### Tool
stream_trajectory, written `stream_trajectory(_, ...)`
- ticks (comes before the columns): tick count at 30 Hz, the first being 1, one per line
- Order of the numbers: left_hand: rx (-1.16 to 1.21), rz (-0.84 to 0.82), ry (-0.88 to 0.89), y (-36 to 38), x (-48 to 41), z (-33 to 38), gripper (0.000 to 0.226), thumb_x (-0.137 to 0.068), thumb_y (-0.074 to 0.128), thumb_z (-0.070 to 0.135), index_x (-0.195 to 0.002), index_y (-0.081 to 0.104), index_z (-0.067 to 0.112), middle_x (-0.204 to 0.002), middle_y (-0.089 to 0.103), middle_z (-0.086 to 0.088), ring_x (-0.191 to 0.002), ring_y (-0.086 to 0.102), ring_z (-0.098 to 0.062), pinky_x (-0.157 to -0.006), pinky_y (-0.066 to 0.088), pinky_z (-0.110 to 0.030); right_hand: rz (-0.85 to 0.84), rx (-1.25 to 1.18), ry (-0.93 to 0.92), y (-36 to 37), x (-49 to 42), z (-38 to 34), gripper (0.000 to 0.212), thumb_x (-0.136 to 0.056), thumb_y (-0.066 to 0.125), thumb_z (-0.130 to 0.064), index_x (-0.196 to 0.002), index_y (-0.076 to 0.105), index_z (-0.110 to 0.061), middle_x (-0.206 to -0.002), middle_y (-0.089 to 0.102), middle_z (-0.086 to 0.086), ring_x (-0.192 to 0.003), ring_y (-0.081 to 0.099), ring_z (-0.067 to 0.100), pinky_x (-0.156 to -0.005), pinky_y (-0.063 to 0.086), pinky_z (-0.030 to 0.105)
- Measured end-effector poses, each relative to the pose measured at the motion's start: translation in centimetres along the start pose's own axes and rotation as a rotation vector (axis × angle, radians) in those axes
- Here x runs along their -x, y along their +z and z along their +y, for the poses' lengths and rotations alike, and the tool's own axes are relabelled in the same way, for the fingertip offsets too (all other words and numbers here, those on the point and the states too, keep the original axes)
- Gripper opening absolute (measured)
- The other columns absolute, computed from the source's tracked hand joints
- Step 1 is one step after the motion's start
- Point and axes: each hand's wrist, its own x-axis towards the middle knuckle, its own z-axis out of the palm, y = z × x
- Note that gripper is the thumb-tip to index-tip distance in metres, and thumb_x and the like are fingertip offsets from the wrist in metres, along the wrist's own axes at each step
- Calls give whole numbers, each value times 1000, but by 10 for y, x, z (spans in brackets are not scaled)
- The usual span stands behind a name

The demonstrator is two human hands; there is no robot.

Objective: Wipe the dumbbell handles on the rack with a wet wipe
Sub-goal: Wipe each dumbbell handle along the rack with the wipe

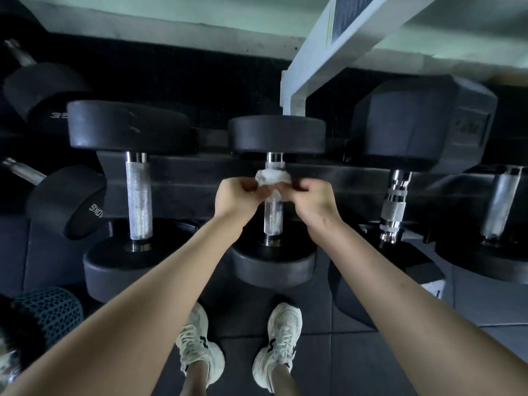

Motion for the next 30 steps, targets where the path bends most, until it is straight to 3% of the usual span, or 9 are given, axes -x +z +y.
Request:
stream_trajectory(3, 212, 28, -31, 3, -9, 16, 14, -86, 67, 18, -73, 64, 15, -70, 64, 5, -74, 58, -15, -72, 47, -27, 73, -75, -45, 3, -15, -18, 13, -78, 74, -6, -68, 68, -13, -52, 63, -14, -48, 59, -6, -54, 45, 8)
stream_trajectory(6, 309, 23, -5, 11, -11, 15, 9, -89, 63, 14, -81, 67, 15, -74, 66, 7, -74, 61, -10, -73, 49, -19, 74, -98, -91, 7, -19, -18, 7, -80, 73, -7, -76, 70, -12, -65, 65, -11, -50, 58, -10, -54, 43, 4)
stream_trajectory(10, 102, 14, 67, 7, -4, 0, 19, -88, 65, 24, -72, 65, 15, -64, 59, 7, -60, 49, -4, -55, 39, -20, 4, 23, -98, 1, -11, -6, 8, -83, 71, -13, -88, 72, -6, -72, 65, -9, -63, 59, -4, -59, 44, 3)
stream_trajectory(12, -2, -29, 65, 4, 0, -10, 28, -85, 68, 28, -64, 63, 10, -56, 53, 8, -54, 43, -5, -55, 34, -25, -17, 83, -75, -3, -5, 2, 8, -84, 70, -13, -86, 71, -6, -70, 64, -9, -62, 56, -3, -55, 42, 4)
stream_trajectory(15, -193, -95, 84, -1, 0, -18, 44, -80, 71, 38, -78, 65, -6, -67, 57, -7, -63, 48, -16, -61, 36, -30, -69, 156, -69, -8, 7, 15, 10, -86, 69, -17, -85, 71, -7, -72, 66, -6, -61, 58, -2, -56, 44, 7)
stream_trajectory(21, -610, -212, 113, -8, 9, -21, 33, -78, 71, 44, -70, 66, 12, -55, 49, 3, -54, 45, -12, -49, 31, -24, -150, 316, -51, -12, 23, 32, 18, -86, 67, -25, -97, 74, -12, -89, 74, 2, -85, 69, 13, -84, 55, 34)
stream_trajectory(24, -736, -264, 137, -12, 16, -21, 35, -78, 71, 44, -82, 69, 9, -66, 58, 1, -67, 56, -16, -57, 41, -26, -117, 506, -52, -13, 27, 30, 19, -86, 67, -33, -93, 75, -18, -87, 73, -4, -83, 67, 12, -75, 53, 32)
stream_trajectory(27, -676, -102, 171, -23, 23, -20, 22, -84, 67, 38, -86, 73, 17, -80, 68, 0, -83, 64, -20, -66, 45, -27, 26, 634, -78, -15, 34, 22, 19, -88, 62, -32, -83, 74, -20, -82, 72, -3, -76, 63, 15, -56, 42, 25)
stream_trajectory(30, -625, -55, 157, -31, 38, -19, 17, -86, 65, 33, -93, 73, 20, -87, 70, 2, -87, 64, -17, -74, 51, -31, 75, 743, -101, -18, 49, 17, 24, -89, 58, -27, -72, 71, -15, -70, 67, -2, -67, 60, 17, -54, 41, 25)
